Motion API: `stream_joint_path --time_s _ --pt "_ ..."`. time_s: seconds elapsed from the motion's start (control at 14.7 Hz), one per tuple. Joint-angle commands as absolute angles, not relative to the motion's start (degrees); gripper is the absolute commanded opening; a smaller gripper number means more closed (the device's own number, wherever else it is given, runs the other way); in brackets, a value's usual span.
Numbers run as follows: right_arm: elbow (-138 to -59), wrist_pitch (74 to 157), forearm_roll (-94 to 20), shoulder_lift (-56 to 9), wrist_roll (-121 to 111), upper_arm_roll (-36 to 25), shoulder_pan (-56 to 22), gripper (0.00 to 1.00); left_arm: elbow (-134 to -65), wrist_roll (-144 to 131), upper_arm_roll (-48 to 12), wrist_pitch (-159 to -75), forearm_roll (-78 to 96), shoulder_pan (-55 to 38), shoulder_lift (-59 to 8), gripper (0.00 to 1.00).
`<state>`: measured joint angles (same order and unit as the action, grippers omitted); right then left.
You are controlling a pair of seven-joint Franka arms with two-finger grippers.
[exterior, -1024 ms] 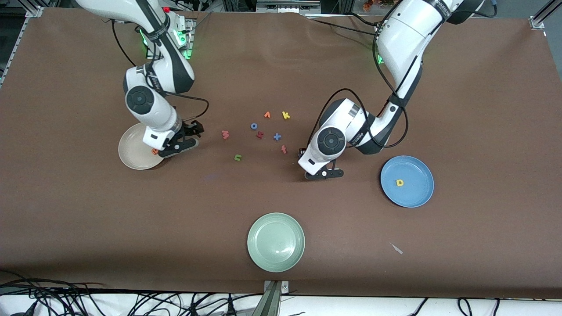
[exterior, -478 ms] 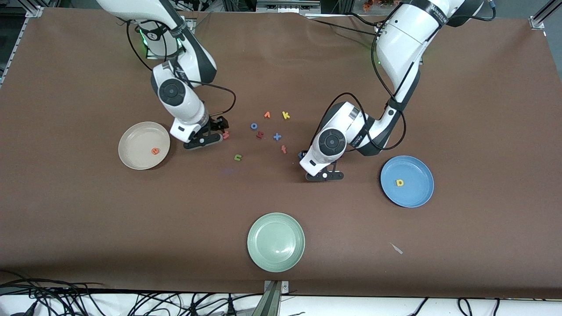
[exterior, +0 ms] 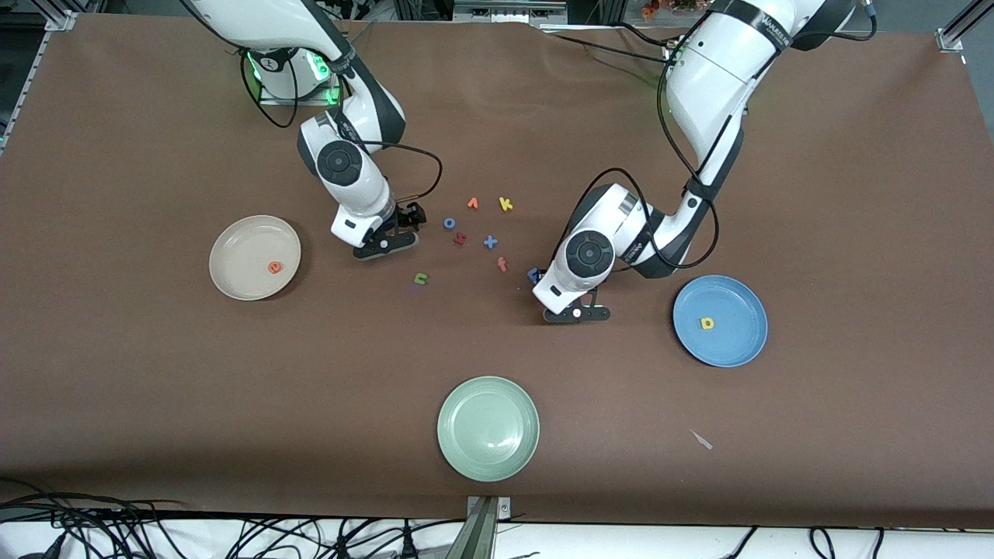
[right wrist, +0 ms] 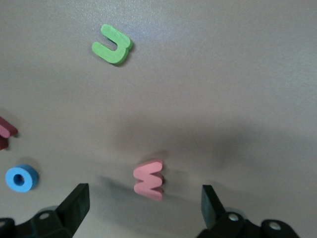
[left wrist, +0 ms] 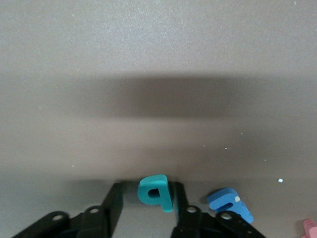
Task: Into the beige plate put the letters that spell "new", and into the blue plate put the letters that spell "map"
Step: 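Grasp the teal p with the left gripper while the right gripper grasps pink m, then place the teal p on the blue plate while the right gripper places m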
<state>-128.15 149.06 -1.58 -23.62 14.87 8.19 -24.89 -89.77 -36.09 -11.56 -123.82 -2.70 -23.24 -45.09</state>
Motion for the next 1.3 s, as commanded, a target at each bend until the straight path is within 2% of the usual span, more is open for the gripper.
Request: stream_joint_path --time_s 0.0,0.07,0.14,0.27,0.41,0.75,0.96,1.23 --pt "-128.1 150.6 -1.6 -24.3 15.1 8.1 -25.5 0.96 -90.2 -35.2 -11.7 -125.2 -4.0 -23.0 -45.6 0.42" --pt "-128.1 150.7 -1.6 -24.6 15.2 8.1 -25.6 0.93 -90.2 -35.2 -11.7 -125.2 -4.1 -23.0 -45.5 0.36" --pt "-128.1 150.7 -1.6 -24.9 15.2 8.1 -25.6 0.89 -90.2 -35.2 -11.7 -125.2 -4.0 -23.0 -45.5 0.25" --pt "-128.2 150.7 -1.5 -25.0 15.0 8.1 -25.6 0.69 -90.1 -35.2 -11.7 -124.5 -4.0 -22.4 -45.1 0.13" --pt "-128.1 150.7 -1.6 -25.1 15.0 8.1 -25.6 0.52 -89.6 -34.6 -11.6 -122.4 -4.0 -21.3 -43.3 0.09" --pt "-127.9 150.9 -1.6 -25.5 15.1 8.0 -25.4 0.21 -88.9 -17.7 -12.0 -111.3 -4.0 -11.9 -37.2 0.1" --pt "-126.4 150.1 -1.6 -25.0 14.5 7.8 -25.0 0.03 -89.2 -8.6 -11.5 -107.6 -4.7 -6.0 -36.5 0.1" --pt "-118.8 132.6 -1.6 -21.9 9.9 3.0 -24.9 0.0 -90.2 -5.1 -11.6 -107.7 -10.3 -1.1 -37.9 0.1"
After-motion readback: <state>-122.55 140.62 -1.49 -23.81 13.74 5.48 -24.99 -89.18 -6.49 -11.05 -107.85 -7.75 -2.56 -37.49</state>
